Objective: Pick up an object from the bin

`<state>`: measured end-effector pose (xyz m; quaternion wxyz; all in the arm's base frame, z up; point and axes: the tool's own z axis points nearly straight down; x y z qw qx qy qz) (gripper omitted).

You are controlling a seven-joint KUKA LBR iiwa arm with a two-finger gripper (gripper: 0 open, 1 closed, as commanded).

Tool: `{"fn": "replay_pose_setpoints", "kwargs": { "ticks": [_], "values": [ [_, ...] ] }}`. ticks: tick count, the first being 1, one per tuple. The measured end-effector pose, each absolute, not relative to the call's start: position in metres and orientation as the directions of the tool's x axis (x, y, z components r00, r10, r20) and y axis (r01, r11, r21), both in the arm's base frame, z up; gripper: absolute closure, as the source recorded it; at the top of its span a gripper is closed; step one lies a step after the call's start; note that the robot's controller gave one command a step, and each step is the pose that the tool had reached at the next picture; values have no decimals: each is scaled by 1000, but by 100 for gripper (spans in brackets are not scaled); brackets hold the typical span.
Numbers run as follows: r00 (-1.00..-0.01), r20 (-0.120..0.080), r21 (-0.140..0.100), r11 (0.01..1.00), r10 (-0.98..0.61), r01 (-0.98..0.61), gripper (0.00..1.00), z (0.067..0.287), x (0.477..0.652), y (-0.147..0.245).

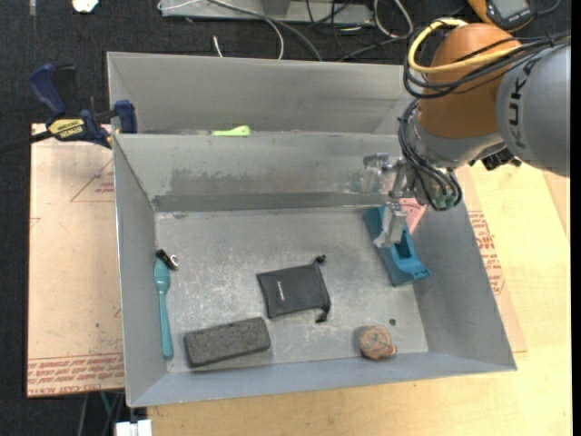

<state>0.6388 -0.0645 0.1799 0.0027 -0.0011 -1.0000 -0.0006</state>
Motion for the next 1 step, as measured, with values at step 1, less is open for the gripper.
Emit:
{"fn": "replay_pose_setpoints", "kwargs": {
  "ticks": [1],
  "values": [
    [-1000, -2, 0, 1000, 1, 1, 0, 185, 640, -64]
  ]
}}
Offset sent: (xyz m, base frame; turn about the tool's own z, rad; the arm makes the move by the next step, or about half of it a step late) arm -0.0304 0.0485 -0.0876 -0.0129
